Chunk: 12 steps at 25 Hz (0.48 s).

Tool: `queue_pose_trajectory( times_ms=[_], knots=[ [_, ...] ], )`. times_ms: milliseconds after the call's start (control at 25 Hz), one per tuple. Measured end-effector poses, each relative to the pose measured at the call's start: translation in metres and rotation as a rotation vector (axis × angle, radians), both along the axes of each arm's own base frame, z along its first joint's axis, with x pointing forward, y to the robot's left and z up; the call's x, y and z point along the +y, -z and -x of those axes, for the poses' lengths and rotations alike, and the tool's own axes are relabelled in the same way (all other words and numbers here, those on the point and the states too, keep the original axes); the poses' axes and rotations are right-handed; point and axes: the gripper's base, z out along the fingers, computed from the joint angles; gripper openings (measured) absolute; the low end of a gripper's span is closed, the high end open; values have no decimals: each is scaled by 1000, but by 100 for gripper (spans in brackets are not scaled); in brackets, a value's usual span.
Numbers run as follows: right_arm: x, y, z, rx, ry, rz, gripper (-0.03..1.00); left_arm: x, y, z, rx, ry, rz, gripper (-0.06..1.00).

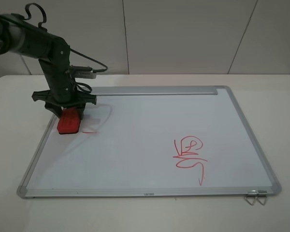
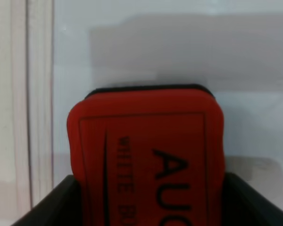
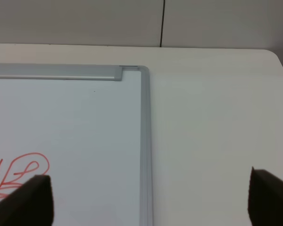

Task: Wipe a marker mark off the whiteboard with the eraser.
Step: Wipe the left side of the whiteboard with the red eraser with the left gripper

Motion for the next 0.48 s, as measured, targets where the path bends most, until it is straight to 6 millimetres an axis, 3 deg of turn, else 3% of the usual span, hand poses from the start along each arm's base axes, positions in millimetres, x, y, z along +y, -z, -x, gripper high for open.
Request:
queue_pose_trajectory(
  times_ms=[320,480],
  knots=[
    [0,0,0,0,0,0,71,-93,1,45,26,209,24,57],
    [0,0,0,0,0,0,71,-129,1,68,23,246,67,57]
  ],
)
